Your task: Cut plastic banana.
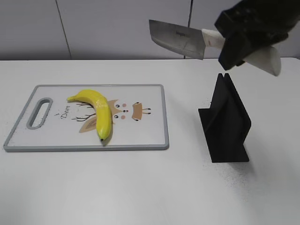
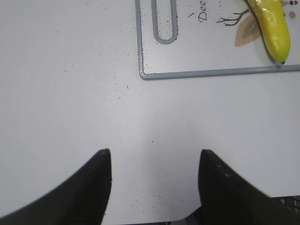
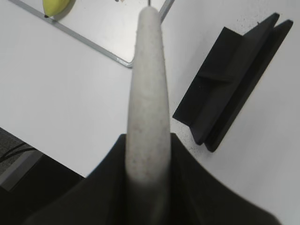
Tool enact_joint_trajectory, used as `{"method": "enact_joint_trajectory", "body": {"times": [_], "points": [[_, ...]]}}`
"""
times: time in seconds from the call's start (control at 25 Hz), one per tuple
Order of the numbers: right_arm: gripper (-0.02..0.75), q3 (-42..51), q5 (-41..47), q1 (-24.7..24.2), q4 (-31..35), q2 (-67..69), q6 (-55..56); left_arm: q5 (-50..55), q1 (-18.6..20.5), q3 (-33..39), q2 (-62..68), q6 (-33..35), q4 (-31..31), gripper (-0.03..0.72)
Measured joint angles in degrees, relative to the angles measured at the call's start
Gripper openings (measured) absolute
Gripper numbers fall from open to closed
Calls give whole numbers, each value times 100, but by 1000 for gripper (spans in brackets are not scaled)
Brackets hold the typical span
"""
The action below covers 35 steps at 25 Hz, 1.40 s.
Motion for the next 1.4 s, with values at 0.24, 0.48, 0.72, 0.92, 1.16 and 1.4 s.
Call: {"method": "enact_joint_trajectory", "body": {"times": [0.24,0.48,0.72,0.92,1.16,1.4], "points": [[163,1432,-610,0,0,-1096,295,10,0,871,-1657,0,5,576],[163,2418,-1057,0,0,-2028,666,16,0,1526,-3168,0,0,576],[163,3112,-1433,0,-19,-2829,1227,21,0,1873,-4652,0,-28,576],[163,3673,-1469,0,-223,-3450,1730,44,0,1907,-5146,0,-102,576],[163,4381,-1496,0,-650,-4186,2447,20,0,1955,-5158,0,-119,576],[163,4615,-1626,0,-766,-4324,2610,-478,0,2579,-5158,0,-119,573]]}}
